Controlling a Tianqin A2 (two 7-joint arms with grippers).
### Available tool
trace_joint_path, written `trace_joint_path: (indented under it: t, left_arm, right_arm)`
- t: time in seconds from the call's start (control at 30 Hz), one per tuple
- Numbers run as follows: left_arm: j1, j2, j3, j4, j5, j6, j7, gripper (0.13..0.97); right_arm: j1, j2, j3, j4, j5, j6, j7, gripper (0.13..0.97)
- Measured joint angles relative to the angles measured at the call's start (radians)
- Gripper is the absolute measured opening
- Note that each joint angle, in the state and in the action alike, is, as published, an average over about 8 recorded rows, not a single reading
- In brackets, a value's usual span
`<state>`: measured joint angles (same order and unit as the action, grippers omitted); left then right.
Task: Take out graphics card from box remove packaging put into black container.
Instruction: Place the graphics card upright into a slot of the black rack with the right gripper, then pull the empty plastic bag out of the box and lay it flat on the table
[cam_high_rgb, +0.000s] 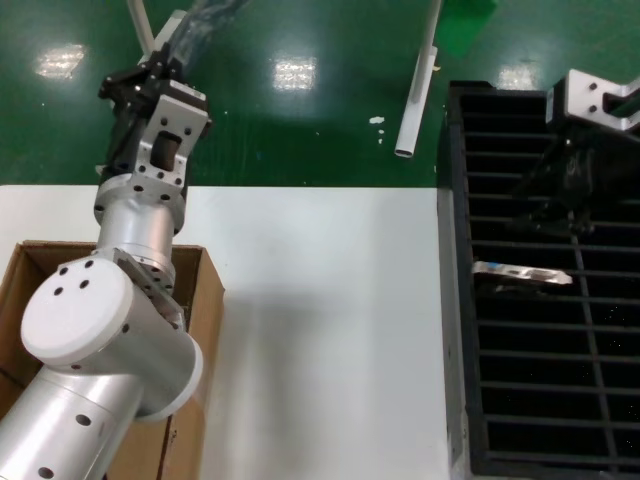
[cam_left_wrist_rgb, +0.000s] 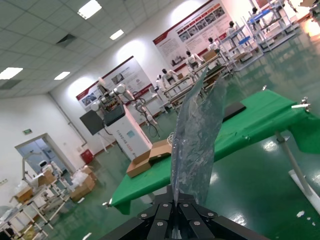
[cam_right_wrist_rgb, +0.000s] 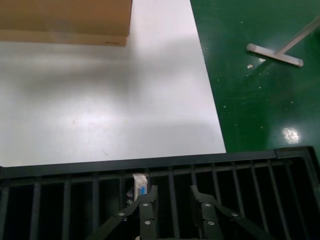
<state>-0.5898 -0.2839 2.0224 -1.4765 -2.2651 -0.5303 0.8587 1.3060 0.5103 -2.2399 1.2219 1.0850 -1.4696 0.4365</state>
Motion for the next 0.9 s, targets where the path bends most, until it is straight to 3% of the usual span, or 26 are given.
trace_joint_path:
  t: [0.17, 0.33, 0.47, 0.6, 0.7, 0.8, 0.9]
  left_arm:
    - [-0.002, -0.01, 0.029, -0.038, -0.077, -0.016, 0.002, 0.142]
    - [-0.005, -0.014, 0.08, -0.094, -0.237, -0.061, -0.031, 0.142]
    - [-0.012, -0.017, 0.129, -0.108, -0.362, -0.113, -0.135, 0.142]
    - [-0.004, -0.008, 0.154, -0.089, -0.438, -0.17, -0.248, 0.142]
    - [0.026, 0.035, 0.11, -0.062, -0.463, -0.208, -0.253, 0.142]
    - [0.066, 0.102, 0.02, -0.032, -0.475, -0.236, -0.193, 0.142]
    - [0.098, 0.172, -0.08, 0.0, -0.481, -0.254, -0.111, 0.142]
  right_arm:
    - [-0.01, 0.01, 0.03, 0.042, -0.026, 0.052, 0.03, 0.293]
    - [-0.042, 0.031, 0.111, 0.119, -0.097, 0.184, 0.094, 0.366]
    - [-0.092, 0.048, 0.192, 0.187, -0.183, 0.304, 0.15, 0.447]
    - [-0.141, 0.048, 0.26, 0.23, -0.271, 0.394, 0.197, 0.522]
    - [-0.165, 0.033, 0.291, 0.242, -0.327, 0.434, 0.222, 0.603]
    - [-0.18, 0.007, 0.307, 0.243, -0.377, 0.454, 0.243, 0.685]
    - [-0.191, -0.029, 0.313, 0.241, -0.429, 0.46, 0.264, 0.685]
